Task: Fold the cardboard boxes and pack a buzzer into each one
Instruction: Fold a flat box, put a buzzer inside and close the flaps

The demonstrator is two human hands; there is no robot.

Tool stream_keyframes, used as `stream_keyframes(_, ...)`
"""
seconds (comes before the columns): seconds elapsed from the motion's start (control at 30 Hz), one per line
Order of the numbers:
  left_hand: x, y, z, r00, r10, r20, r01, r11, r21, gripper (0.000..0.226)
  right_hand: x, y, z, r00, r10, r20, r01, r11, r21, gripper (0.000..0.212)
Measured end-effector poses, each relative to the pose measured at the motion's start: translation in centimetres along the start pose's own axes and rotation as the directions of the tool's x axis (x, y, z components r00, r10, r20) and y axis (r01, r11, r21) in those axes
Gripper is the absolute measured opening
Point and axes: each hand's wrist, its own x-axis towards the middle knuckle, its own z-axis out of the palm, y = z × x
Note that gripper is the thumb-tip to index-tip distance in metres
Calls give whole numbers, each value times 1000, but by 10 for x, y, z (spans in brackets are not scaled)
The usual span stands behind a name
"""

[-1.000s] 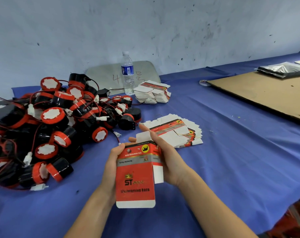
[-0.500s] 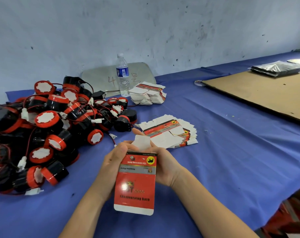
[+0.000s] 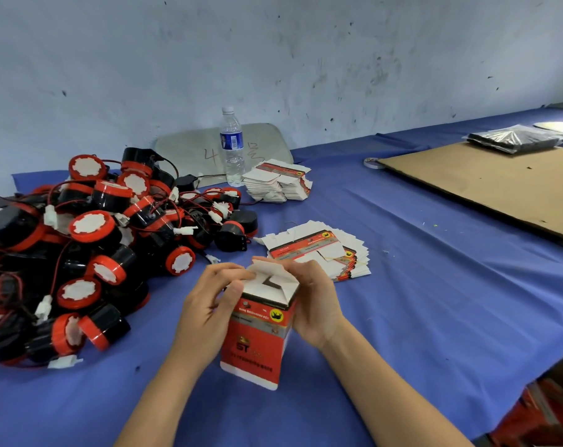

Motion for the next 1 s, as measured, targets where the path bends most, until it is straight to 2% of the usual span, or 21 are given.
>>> stream_keyframes(0.13, -3, -4, 6, 998, 32, -53, -32, 999, -4, 24, 2, 1, 3, 992, -115, -45, 106, 980, -166, 4)
stream_keyframes(0.2, -5, -3, 12, 990, -42, -135, 28, 994, -104, 5, 3, 4, 2, 990, -134, -30, 123, 964, -236, 15)
stream_keyframes(0.27, -8, -2, 15, 977, -108, -185, 69, 976, -208, 19, 3, 7, 2, 989, -147, -33, 134, 959, -249, 11)
stream_keyframes(0.3, -10, -2, 18, 979, -102, -179, 64, 977, -206, 30, 4, 9, 0, 986, -163, -33, 152, 961, -231, 11)
stream_keyframes(0.43, -18, 3, 34, 996, -86, -32, 85, 996, -10, 113, 1, 7, 1, 971, -234, -45, 220, 953, -210, 24)
stream_keyframes(0.47, -19, 3, 37, 996, -82, -29, 82, 996, 30, 124, 0, 5, 2, 970, -237, -45, 222, 951, -216, 26)
stream_keyframes(0.53, -17, 3, 36, 996, -42, -79, 48, 996, 79, 130, -1, 2, 1, 973, -228, -25, 215, 944, -251, 29)
stream_keyframes(0.6, -14, 2, 28, 990, 76, -119, -47, 971, 234, 128, -1, -1, 0, 989, -147, 4, 142, 949, -283, 34)
stream_keyframes(0.67, -12, 0, 21, 977, 191, -96, -140, 910, 391, 127, -1, -4, -1, 998, -40, 49, 51, 963, -263, 31)
stream_keyframes(0.73, -12, -1, 18, 968, 244, -63, -188, 866, 464, 125, -1, -6, -2, 997, -3, 82, 23, 971, -238, 29)
stream_keyframes(1.0, -14, -8, 21, 976, 217, -33, -175, 862, 475, 136, -3, 2, 0, 990, -133, 49, 141, 889, -436, 36)
